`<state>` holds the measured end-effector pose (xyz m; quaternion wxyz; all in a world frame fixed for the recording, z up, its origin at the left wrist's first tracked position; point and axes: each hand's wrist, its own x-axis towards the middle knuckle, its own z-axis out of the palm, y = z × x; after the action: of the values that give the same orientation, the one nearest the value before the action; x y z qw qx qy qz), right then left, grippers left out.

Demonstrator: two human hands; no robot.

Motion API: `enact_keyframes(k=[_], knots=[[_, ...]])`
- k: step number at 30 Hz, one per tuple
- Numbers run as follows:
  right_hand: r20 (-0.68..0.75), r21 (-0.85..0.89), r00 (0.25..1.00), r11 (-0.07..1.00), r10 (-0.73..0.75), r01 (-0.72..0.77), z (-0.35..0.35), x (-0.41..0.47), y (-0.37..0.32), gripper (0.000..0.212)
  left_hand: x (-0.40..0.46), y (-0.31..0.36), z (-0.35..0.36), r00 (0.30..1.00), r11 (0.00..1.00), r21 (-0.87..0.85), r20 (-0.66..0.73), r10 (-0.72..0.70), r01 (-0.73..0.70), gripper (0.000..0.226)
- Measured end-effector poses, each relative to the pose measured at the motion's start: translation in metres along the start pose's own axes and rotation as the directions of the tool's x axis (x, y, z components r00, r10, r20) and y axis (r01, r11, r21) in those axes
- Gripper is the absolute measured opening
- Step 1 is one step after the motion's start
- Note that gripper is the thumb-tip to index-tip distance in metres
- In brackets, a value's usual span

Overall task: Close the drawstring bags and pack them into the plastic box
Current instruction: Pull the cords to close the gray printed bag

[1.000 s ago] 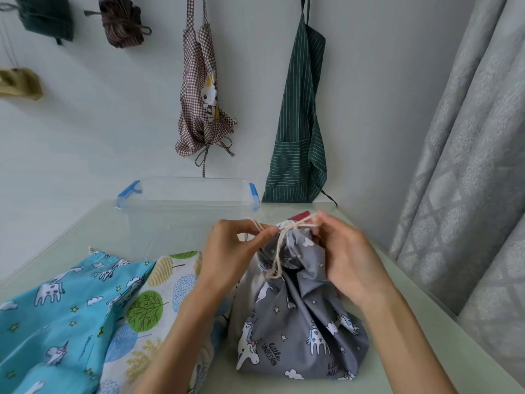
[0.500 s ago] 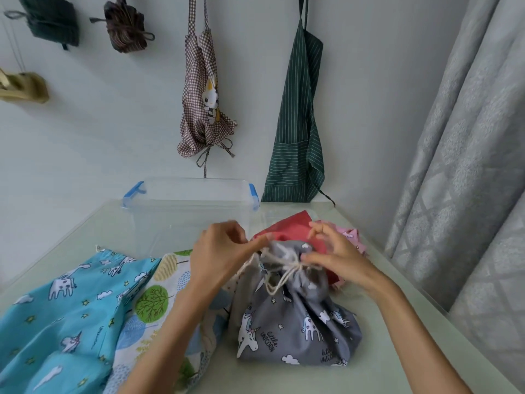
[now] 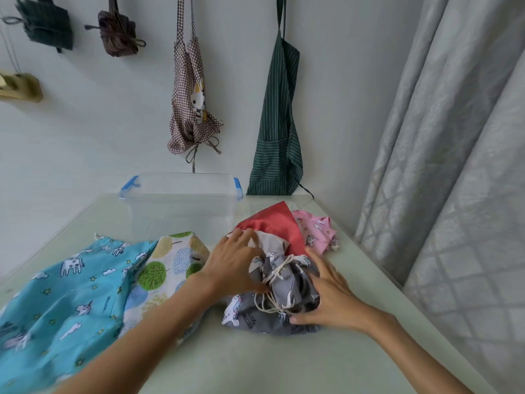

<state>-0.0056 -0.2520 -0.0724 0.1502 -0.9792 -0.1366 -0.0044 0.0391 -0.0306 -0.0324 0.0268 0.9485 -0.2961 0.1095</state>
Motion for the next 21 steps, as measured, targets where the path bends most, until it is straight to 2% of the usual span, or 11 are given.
enact_keyframes(k=[2,4,8,9,10,12,14,16,18,21], knots=[[0.103,0.141,0.995,0.990,-0.011,-0.004,0.009,-0.010,0.001,0.101,-0.011,0.003,0.009,0.991,0.996,0.033,-0.101,0.083,-0.080,0.073],[0.099,0.150,0.995,0.989,-0.022,0.007,0.017,-0.020,-0.002,0.093,-0.021,0.010,0.015,0.977,0.979,0.100,-0.106,0.187,-0.176,0.075],[-0.083,0.143,0.996,0.990,0.008,0.004,0.025,-0.029,-0.011,0.049,-0.036,0.025,0.022,0.953,0.964,0.136,-0.175,0.248,-0.226,0.059],[-0.115,0.135,0.993,0.991,-0.009,0.025,0.024,-0.030,-0.013,0.044,-0.038,0.026,0.024,0.946,0.965,0.140,-0.207,0.248,-0.223,0.056],[-0.141,0.134,0.989,0.990,-0.034,0.053,0.024,-0.030,-0.014,0.043,-0.041,0.025,0.025,0.944,0.969,0.131,-0.232,0.236,-0.210,0.055],[-0.189,0.177,0.977,0.975,-0.098,0.132,0.018,-0.028,-0.017,0.043,-0.044,0.023,0.020,0.968,0.987,0.036,-0.193,0.159,-0.155,0.055],[-0.234,0.190,0.959,0.960,-0.159,0.206,0.005,-0.022,-0.024,0.046,-0.043,0.021,0.007,0.991,0.997,-0.063,-0.125,0.046,-0.054,0.047],[-0.278,0.186,0.941,0.950,-0.193,0.250,-0.017,-0.009,-0.030,0.049,-0.035,0.017,-0.014,0.993,0.992,-0.121,-0.113,-0.041,0.027,0.036],[-0.356,0.251,0.917,0.927,-0.180,0.279,-0.047,0.007,-0.041,0.057,-0.020,0.001,-0.046,0.984,0.973,-0.218,-0.138,-0.111,0.079,0.019],[-0.442,0.382,0.885,0.862,-0.147,0.334,-0.093,0.040,-0.061,0.064,0.008,-0.035,-0.099,0.976,0.922,-0.364,-0.116,-0.183,0.130,0.015]])
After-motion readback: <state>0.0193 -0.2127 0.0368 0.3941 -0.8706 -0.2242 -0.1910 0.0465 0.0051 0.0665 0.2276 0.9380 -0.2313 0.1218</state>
